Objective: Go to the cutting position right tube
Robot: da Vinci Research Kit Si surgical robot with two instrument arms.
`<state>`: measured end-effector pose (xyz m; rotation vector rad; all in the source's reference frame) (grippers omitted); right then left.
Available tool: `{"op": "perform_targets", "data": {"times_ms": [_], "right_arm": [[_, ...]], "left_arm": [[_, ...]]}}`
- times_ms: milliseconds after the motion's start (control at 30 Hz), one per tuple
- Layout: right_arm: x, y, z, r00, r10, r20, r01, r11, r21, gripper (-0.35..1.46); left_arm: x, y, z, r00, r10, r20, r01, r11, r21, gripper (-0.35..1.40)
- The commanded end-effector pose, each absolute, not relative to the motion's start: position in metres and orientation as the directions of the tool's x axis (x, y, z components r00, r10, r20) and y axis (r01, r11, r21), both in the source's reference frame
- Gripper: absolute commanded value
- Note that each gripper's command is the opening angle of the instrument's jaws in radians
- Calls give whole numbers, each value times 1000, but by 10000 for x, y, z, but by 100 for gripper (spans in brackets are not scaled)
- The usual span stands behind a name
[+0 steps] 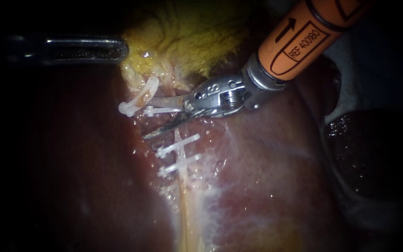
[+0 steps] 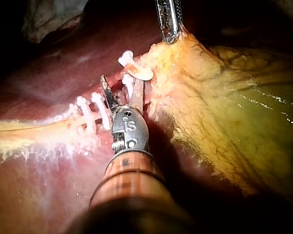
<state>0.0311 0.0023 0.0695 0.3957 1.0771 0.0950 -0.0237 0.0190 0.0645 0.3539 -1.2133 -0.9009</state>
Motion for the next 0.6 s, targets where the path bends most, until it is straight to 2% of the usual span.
{"op": "perform_targets", "data": {"times_ms": [33,200,300,467,600], "right_arm": [[310,23,693,476,266,-838,117,926,360,111],[302,25,678,476,264,-839,127,924,362,113],[294,26,666,477,288,-831,121,914,386,116],[270,28,646,480,377,-792,88,878,471,119],[248,30,638,486,452,-748,101,821,562,118]], "left_arm": [[-237,190,644,70,-755,652,405,618,673,-35],[-237,190,644,70,-755,652,405,618,673,-35],[-237,190,644,70,-755,652,405,619,673,-35],[-236,190,644,70,-755,652,405,619,673,-35],[-235,190,644,70,-755,652,404,619,673,-35]]}}
